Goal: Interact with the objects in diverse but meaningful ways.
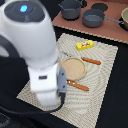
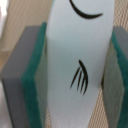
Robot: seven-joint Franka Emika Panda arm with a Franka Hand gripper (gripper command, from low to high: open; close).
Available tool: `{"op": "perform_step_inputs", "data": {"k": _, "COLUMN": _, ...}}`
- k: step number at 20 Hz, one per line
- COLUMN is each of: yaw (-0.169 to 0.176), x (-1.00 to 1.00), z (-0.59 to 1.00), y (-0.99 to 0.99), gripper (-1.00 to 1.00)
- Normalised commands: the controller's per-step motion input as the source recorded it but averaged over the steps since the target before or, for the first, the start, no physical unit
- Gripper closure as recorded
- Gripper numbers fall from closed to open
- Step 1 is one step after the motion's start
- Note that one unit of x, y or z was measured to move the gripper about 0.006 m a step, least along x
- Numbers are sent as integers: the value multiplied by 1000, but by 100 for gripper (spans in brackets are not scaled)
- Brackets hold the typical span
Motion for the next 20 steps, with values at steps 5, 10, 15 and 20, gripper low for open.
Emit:
{"op": "perform_step_inputs", "data": {"k": 5, "yaw": 66, "x": 691, "z": 241, "y": 605, "gripper": 100}}
{"op": "perform_step_inputs", "data": {"k": 10, "yaw": 52, "x": 590, "z": -21, "y": 511, "gripper": 100}}
{"op": "perform_step_inputs", "data": {"k": 15, "yaw": 39, "x": 2, "z": -303, "y": 294, "gripper": 100}}
{"op": "perform_step_inputs", "data": {"k": 20, "yaw": 8, "x": -125, "z": -373, "y": 63, "gripper": 100}}
